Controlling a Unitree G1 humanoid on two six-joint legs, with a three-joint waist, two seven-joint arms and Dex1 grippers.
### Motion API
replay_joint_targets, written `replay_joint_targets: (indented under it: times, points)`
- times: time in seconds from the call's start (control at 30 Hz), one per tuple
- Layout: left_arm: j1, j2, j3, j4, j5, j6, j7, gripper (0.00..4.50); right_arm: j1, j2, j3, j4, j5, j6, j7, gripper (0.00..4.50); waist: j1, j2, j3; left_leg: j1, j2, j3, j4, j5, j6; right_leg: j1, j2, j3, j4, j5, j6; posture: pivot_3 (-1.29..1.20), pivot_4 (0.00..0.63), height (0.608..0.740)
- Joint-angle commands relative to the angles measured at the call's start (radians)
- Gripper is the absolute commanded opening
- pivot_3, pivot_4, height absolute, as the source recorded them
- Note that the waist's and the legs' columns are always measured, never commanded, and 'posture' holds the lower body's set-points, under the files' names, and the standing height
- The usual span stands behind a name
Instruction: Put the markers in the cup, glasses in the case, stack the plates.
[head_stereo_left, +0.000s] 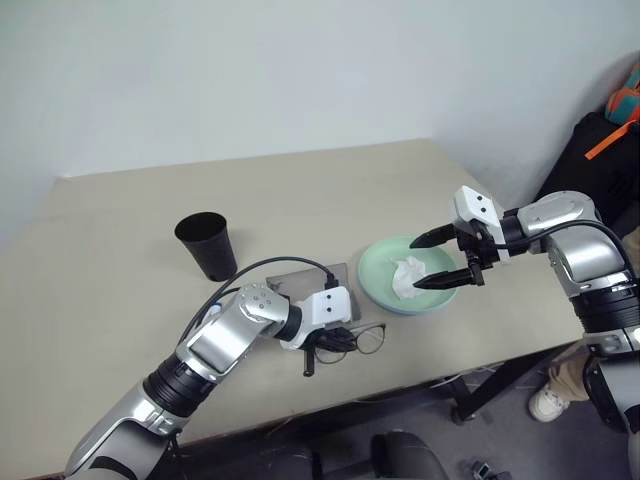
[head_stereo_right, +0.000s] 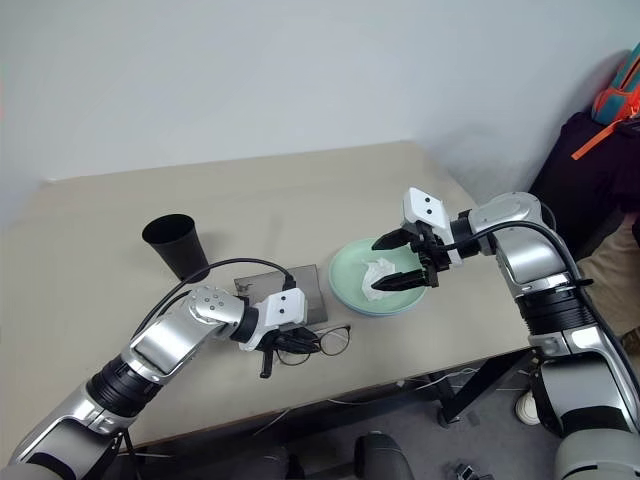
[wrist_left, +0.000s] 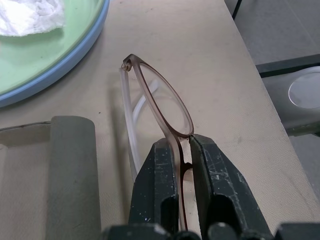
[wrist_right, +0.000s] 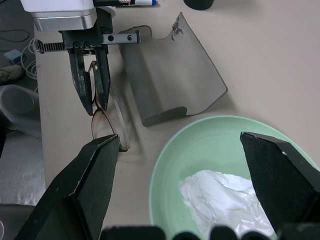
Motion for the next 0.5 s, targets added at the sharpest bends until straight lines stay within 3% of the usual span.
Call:
replay_joint_targets:
  times: [0.03, 0.5]
  points:
    - [-0.017, 0.011, 0.022, -0.042, -0.033, 0.037, -0.032, 0.03, -0.011, 0.002, -0.017, -0.027, 0.013, -0.011, -0.003, 4.18, 0.000, 0.000, 0.000, 0.000, 0.000, 0.000, 0.000, 0.000, 0.000, 0.000, 0.000, 0.000, 0.000, 0.000, 0.000, 0.00, 0.000, 0.738]
    - [-0.125, 0.061, 0.194, 0.012, -0.248, 0.160, -0.178, 0.03, -0.023, 0.010, -0.012, -0.010, 0.007, -0.023, 0.001, 4.18, -0.001, 0.000, 0.000, 0.000, -0.001, 0.000, 0.000, 0.001, 0.001, -0.001, 0.000, 0.002, 0.000, 0.000, 0.000, 0.00, 0.000, 0.738]
